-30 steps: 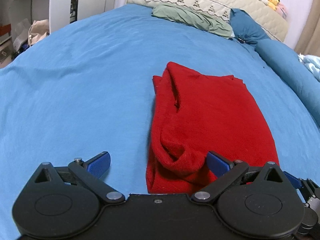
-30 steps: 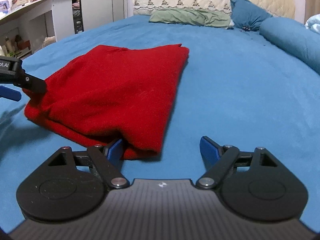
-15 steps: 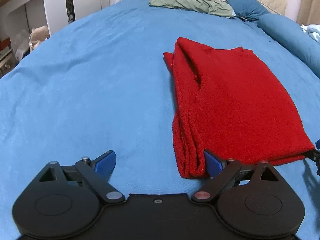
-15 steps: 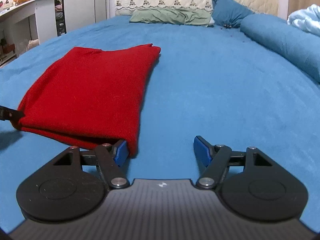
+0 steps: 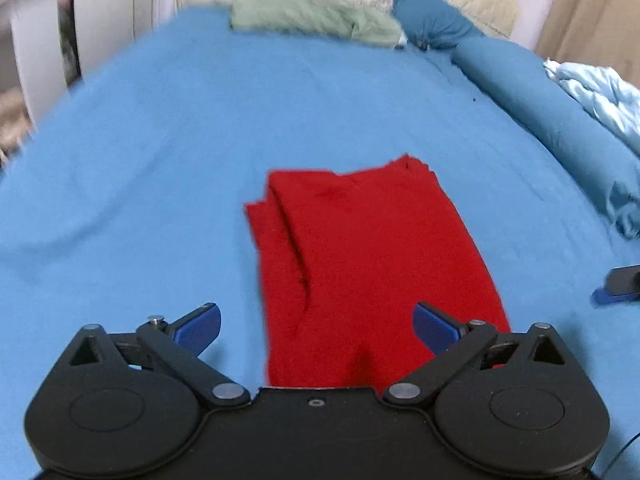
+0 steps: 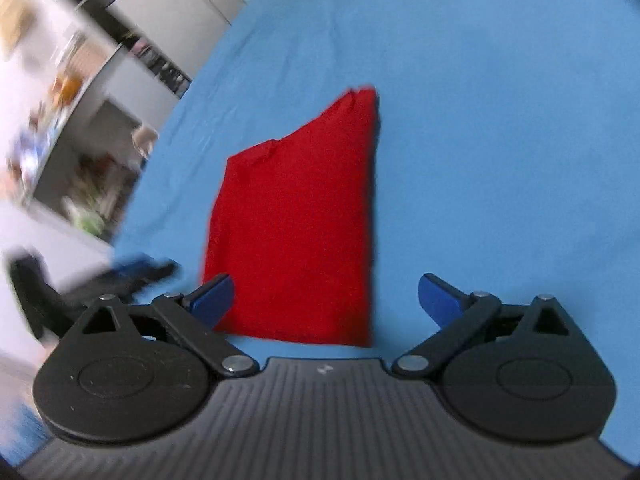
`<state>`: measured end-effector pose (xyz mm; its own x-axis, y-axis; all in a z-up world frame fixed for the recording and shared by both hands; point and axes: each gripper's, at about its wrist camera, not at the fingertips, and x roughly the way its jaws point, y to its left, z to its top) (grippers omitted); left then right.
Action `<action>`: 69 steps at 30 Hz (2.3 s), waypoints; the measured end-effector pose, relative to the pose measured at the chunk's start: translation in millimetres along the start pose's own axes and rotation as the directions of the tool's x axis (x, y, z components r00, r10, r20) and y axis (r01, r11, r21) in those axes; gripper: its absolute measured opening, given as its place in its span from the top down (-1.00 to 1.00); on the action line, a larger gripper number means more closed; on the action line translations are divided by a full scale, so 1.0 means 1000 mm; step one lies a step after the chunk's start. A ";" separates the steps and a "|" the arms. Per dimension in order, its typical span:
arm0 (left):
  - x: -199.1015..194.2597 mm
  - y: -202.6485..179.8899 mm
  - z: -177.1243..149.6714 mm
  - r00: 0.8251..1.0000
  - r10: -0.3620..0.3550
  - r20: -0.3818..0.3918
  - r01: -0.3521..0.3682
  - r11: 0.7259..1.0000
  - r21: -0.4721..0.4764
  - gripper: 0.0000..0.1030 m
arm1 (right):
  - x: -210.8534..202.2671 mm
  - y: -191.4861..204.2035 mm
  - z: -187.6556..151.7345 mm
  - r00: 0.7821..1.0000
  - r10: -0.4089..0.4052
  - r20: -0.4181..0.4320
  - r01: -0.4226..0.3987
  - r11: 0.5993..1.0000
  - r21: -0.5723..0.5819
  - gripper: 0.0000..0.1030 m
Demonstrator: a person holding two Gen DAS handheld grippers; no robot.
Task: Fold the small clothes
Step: 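Grasp the folded sweater edge with both grippers and fold it over again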
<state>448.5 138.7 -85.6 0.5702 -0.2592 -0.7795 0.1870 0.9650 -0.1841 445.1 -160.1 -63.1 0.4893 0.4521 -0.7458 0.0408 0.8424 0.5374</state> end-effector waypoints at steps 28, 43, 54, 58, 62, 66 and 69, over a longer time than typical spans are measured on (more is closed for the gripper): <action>-0.024 -0.043 -0.018 0.983 -0.183 -0.008 0.182 0.982 -0.044 0.57 | 0.006 0.006 0.001 0.997 0.078 0.011 -0.076 0.992 -0.099 0.27; -0.059 -0.174 -0.200 0.992 -0.119 -0.041 0.123 0.985 0.120 0.56 | -0.089 -0.105 -0.194 0.998 -0.061 0.020 0.061 0.998 -0.020 0.25; -0.055 -0.189 -0.200 0.999 -0.023 -0.029 0.026 0.993 0.119 0.40 | -0.083 -0.100 -0.204 0.995 -0.079 0.060 0.082 0.995 -0.060 0.15; -0.069 -0.193 -0.201 1.000 0.008 -0.011 -0.006 0.992 0.128 0.36 | -0.094 -0.098 -0.206 0.992 -0.099 0.083 0.107 0.990 -0.093 -0.04; -0.089 -0.194 -0.198 0.999 0.028 0.017 -0.030 0.991 0.128 -0.02 | -0.118 -0.087 -0.213 0.986 -0.104 0.129 0.123 0.981 -0.148 -0.33; -0.128 -0.195 -0.192 0.996 0.071 0.056 -0.076 0.992 0.100 -0.29 | -0.151 -0.067 -0.219 0.975 -0.121 0.185 0.157 0.969 -0.193 -0.63; -0.165 -0.195 -0.189 0.991 0.105 0.085 -0.111 0.991 0.069 -0.50 | -0.182 -0.049 -0.225 0.965 -0.146 0.216 0.191 0.960 -0.204 -0.72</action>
<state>166.5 1.1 -33.9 0.6527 -0.1586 -0.7408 0.1767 0.9827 -0.0547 158.0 -218.1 -42.4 0.6547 0.2496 -0.7135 -0.0447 0.9551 0.2930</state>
